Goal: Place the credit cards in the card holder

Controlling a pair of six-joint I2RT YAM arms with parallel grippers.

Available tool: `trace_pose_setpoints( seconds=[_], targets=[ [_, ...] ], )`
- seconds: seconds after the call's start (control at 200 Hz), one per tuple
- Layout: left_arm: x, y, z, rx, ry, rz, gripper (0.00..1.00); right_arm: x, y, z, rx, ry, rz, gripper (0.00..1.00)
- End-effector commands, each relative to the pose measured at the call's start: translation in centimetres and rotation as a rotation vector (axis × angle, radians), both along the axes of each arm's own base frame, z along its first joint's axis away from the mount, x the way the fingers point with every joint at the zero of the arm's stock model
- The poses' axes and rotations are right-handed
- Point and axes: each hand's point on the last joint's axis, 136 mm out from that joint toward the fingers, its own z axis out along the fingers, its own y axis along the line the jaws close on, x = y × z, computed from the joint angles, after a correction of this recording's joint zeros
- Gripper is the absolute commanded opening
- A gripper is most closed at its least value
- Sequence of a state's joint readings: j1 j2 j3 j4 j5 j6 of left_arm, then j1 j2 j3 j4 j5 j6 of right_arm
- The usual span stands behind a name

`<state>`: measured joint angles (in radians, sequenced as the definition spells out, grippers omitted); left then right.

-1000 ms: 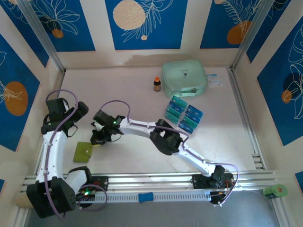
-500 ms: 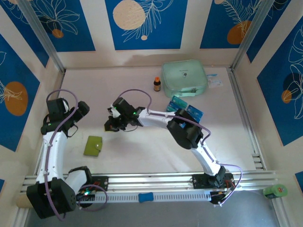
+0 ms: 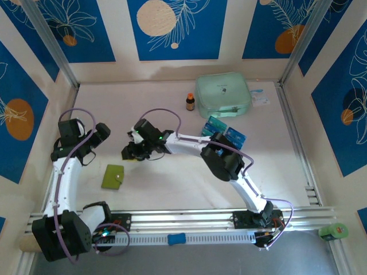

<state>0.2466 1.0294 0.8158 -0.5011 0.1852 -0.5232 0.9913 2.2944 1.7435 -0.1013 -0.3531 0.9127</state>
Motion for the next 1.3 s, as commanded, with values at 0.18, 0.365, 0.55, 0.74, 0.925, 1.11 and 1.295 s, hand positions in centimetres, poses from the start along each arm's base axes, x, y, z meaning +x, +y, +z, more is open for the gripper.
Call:
trace_pose_setpoints(
  seconds=[0.18,0.365,0.55,0.74,0.925,1.11,1.295],
  targets=[
    [0.2,-0.2,-0.5,-0.033,-0.011,-0.002,1.00,-1.2,1.5,-3.6,-0.075,0.059,0.034,0.40],
    [0.2,-0.2,-0.6,-0.036,-0.011,-0.004,1.00,-1.2,1.8,-4.4,-0.097,0.061,0.029,0.43],
    [0.4,-0.3,-0.7,-0.038,-0.017,-0.006,1.00,-1.2,1.9,-5.1,-0.111,0.068,0.024,0.46],
    [0.3,-0.3,-1.1,-0.036,-0.010,-0.008,1.00,-1.1,2.3,-5.6,-0.107,0.084,0.031,0.45],
    [0.5,-0.3,-1.2,-0.037,-0.011,-0.009,1.00,-1.1,2.9,-5.5,-0.096,0.092,0.039,0.43],
    [0.5,-0.2,-1.3,-0.036,-0.009,-0.009,1.00,-1.1,3.3,-5.6,-0.088,0.105,0.043,0.39],
    [0.5,-0.2,-1.4,-0.035,-0.006,-0.008,1.00,-1.3,3.5,-5.8,-0.081,0.120,0.047,0.29]
  ],
)
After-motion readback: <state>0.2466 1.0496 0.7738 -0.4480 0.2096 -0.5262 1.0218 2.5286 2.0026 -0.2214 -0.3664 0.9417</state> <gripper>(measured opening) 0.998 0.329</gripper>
